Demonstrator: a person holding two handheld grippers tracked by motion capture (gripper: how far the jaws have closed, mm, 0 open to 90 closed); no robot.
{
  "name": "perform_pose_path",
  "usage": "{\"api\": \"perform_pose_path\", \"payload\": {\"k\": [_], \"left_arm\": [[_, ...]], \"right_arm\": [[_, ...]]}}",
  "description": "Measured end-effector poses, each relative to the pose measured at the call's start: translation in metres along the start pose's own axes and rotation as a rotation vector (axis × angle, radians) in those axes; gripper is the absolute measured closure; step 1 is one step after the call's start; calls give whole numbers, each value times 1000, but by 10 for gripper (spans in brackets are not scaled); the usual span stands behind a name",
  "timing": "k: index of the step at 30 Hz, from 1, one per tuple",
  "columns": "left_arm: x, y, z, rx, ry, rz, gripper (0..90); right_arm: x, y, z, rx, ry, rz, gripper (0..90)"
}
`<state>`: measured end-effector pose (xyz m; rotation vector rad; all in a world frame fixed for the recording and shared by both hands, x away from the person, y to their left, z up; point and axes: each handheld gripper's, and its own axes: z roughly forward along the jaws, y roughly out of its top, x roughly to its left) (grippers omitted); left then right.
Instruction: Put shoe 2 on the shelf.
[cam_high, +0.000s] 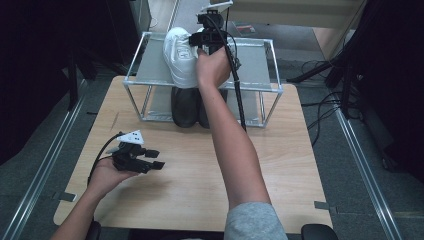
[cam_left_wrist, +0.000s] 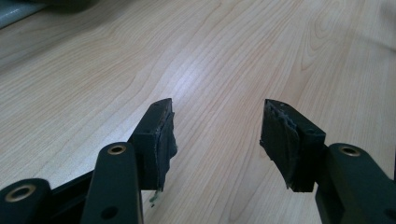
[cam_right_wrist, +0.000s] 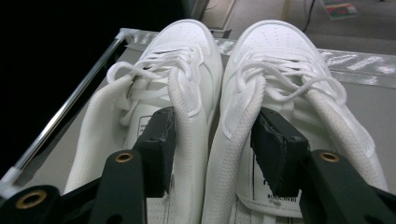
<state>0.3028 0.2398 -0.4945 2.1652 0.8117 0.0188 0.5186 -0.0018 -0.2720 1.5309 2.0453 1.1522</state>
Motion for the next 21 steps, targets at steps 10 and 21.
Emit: {"api": "perform_pose_path", "payload": {"k": [10,21], "left_arm": [[1,1,1,7,7,-3,445],[1,2,2,10,9,-1,444]], "right_arm": [[-13,-2,-10,11,89,-82,488],[-23,-1,-30,15,135,-125,454]]}}
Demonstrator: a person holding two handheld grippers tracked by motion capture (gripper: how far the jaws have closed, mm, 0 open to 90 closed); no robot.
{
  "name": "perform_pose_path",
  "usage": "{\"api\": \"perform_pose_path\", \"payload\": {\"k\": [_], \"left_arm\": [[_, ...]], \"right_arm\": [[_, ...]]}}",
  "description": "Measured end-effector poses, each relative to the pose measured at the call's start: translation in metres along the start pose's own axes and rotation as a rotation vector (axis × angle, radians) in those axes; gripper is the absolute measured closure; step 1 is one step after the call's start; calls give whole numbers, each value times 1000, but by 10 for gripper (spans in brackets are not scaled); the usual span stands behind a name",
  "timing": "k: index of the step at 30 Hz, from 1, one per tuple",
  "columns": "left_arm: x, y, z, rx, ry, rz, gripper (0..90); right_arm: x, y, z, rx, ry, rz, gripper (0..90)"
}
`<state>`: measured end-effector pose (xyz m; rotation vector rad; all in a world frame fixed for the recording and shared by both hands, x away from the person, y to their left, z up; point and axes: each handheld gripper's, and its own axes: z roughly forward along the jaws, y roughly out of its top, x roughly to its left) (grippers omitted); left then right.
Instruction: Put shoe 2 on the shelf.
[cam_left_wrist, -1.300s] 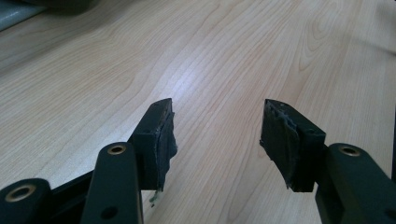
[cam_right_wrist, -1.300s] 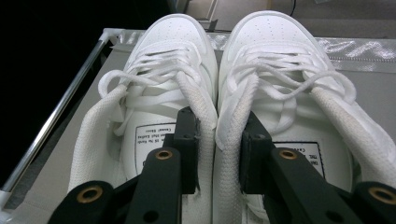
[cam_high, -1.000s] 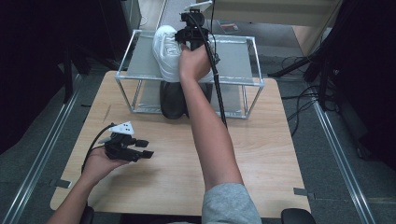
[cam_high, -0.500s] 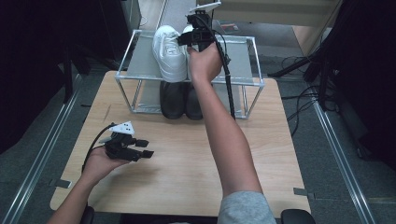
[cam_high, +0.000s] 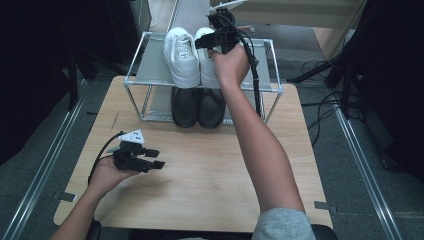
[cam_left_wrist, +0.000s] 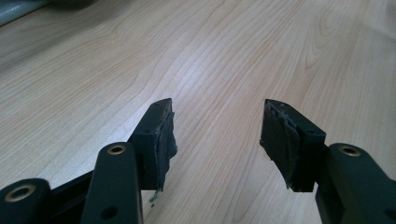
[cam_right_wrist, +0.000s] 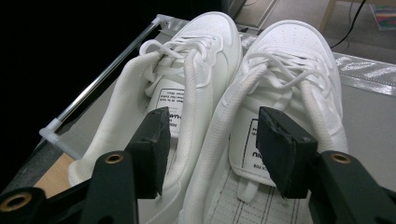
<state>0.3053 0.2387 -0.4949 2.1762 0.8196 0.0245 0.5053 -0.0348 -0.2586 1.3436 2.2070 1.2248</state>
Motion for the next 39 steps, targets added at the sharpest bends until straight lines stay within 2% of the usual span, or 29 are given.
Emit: {"api": "perform_pose_path", "payload": {"k": [5,13,17,23,33,39], "left_arm": [[0,0,1,3,0,3,444],[1,0,0,-3,6,-6,444],[1,0,1,-2,6,-4,443],[1,0,1,1,8,-8,443],[1,0,1,6,7,-10,443],[1,0,1,6,9,-11,443]], "right_arm": [[-3,-1,-10,-7,10,-29,449],[-6,-4,-24,-3,58,-47,446],[-5,-9,-34,-17,64,-91,446],[-7,-16,-46,-32,102,-96,429],[-1,-26,-69,-23,137,-159,426],[-2,-38,-75,-18,169,-165,416]]}}
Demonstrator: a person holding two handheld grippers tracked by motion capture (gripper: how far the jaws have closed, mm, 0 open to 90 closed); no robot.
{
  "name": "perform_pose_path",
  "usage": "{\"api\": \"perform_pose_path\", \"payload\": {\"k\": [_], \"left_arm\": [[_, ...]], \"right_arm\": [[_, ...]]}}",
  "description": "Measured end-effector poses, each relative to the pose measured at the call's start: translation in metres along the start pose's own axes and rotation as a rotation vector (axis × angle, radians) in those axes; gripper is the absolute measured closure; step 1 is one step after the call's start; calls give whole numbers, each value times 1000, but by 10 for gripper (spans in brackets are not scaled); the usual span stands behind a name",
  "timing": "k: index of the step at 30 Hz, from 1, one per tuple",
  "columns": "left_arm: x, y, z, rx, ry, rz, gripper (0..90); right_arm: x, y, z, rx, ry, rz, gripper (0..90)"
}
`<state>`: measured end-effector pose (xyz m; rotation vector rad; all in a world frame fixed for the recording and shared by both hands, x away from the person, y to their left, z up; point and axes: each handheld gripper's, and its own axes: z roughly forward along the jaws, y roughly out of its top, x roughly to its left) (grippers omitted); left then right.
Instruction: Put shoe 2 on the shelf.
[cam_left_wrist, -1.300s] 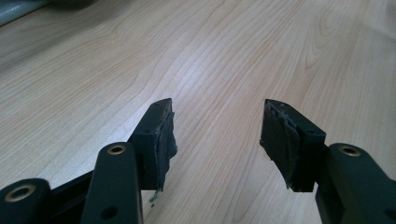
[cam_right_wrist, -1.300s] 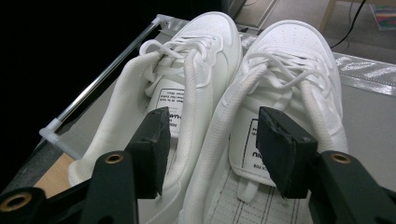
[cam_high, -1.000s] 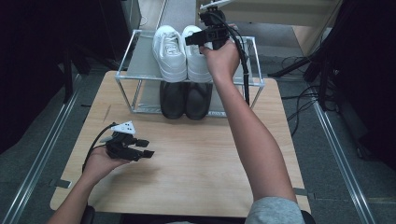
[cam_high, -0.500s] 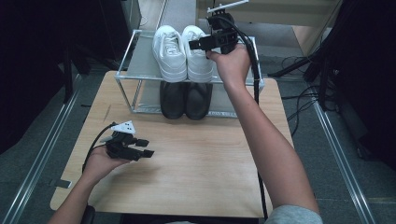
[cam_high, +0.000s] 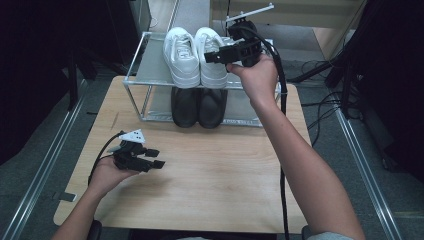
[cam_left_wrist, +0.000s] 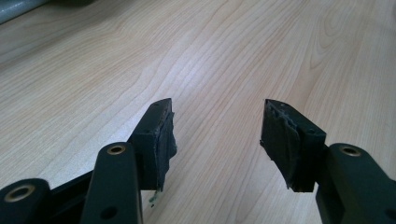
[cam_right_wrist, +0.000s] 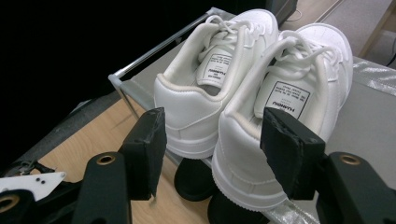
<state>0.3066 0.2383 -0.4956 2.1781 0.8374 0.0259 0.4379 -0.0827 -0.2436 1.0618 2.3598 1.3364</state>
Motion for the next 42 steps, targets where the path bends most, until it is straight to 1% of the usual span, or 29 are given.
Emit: {"api": "perform_pose_path", "payload": {"k": [8,11,13,14,17,19,22,27,29,32,34,37,40,42], "left_arm": [[0,0,0,0,1,-3,442],[0,0,0,-1,3,-3,442],[0,0,0,-2,6,-3,442],[1,0,-1,-2,8,-3,442],[1,0,0,-6,8,-9,442],[1,0,0,-2,8,-4,442],[1,0,1,-1,10,-5,441],[1,0,0,-2,11,-3,442],[1,0,0,-2,7,-2,441],[1,0,0,-3,7,-2,441],[1,0,1,-3,9,1,441],[1,0,1,-4,9,2,441],[0,0,1,-2,9,4,440],[0,0,1,-3,10,5,440]], "right_arm": [[0,-21,0,-3,38,-8,399],[-2,-28,0,-8,43,-7,391],[-3,-34,1,-13,42,-20,384],[-2,-37,1,-16,44,-18,384],[-3,-45,1,-25,55,-16,382],[-2,-50,0,-27,63,-18,378],[-1,-58,-2,-28,64,-36,376],[0,-72,-4,-32,81,-37,374],[1,-78,-4,-34,87,-54,375],[3,-87,-3,-34,84,-72,374],[4,-93,-1,-36,95,-75,374],[5,-103,2,-35,116,-71,369],[6,-111,4,-37,118,-77,366],[6,-116,5,-35,126,-70,366]]}}
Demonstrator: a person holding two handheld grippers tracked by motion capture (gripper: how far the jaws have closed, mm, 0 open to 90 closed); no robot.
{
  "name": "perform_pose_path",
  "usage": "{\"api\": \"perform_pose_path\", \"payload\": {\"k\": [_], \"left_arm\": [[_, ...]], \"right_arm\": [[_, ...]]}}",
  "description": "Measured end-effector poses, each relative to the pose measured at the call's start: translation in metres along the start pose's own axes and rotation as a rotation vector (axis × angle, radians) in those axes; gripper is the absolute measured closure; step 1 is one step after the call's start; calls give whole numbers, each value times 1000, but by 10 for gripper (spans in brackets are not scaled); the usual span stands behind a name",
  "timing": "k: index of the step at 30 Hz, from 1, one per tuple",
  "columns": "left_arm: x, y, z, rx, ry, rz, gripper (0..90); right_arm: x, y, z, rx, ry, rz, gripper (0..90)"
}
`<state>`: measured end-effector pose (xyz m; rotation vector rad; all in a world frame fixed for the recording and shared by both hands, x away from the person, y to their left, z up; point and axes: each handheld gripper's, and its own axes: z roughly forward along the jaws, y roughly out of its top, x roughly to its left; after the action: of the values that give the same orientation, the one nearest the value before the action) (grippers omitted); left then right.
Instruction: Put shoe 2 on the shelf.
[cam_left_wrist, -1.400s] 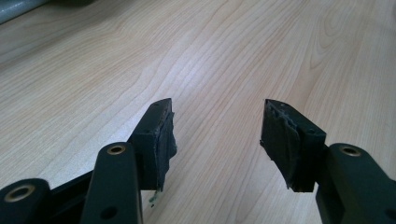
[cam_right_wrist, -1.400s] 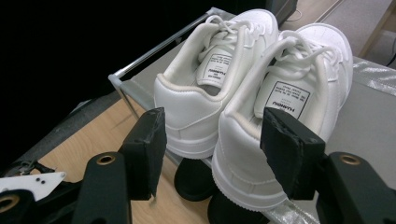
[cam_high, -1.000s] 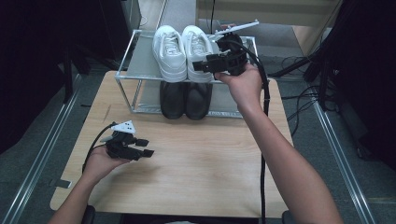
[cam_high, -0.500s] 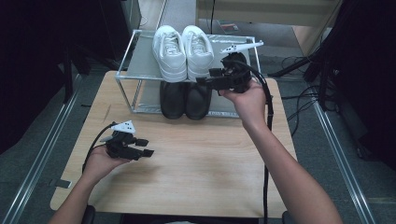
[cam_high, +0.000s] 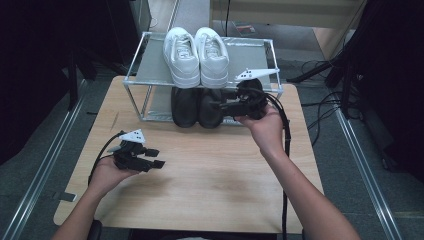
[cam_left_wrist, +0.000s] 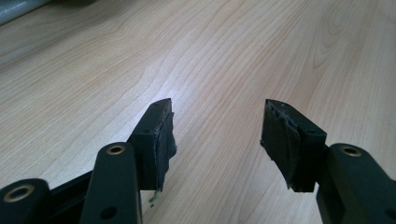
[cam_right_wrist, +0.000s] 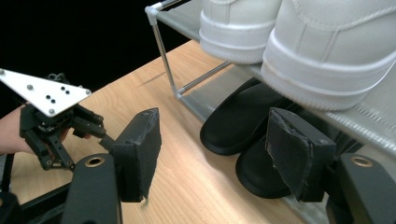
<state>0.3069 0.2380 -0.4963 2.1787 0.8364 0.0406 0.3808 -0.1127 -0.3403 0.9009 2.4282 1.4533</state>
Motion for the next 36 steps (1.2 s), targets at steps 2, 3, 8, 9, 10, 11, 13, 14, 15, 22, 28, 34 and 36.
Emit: {"api": "perform_pose_path", "payload": {"k": [2,3,8,9,10,11,13,14,15,22,28,34,36], "left_arm": [[0,0,0,-2,2,1,440],[0,0,0,-2,2,1,440],[-1,0,0,-3,1,2,439],[-1,0,0,-3,1,2,440],[-1,0,0,-2,0,1,439],[-1,0,0,-2,-1,1,439],[-1,0,0,-3,-3,1,439],[-1,0,0,-4,-2,1,439],[-1,0,0,-4,0,2,439],[-1,0,0,1,1,5,439],[-2,1,0,7,1,9,439],[-2,1,1,9,0,8,438],[-3,1,1,8,-1,10,438]], "right_arm": [[1,-6,1,-1,3,-6,367],[2,-9,1,-3,6,-5,367],[3,-23,4,8,19,3,367],[3,-27,4,7,20,4,367],[3,-30,5,7,23,10,367],[3,-34,6,7,27,16,367],[2,-41,7,6,29,18,368],[2,-44,7,4,29,15,368],[1,-48,8,9,29,19,368],[-3,-75,13,23,35,48,371],[-6,-97,15,26,37,66,372],[-9,-112,14,27,37,73,373],[-9,-117,13,25,38,78,372]]}}
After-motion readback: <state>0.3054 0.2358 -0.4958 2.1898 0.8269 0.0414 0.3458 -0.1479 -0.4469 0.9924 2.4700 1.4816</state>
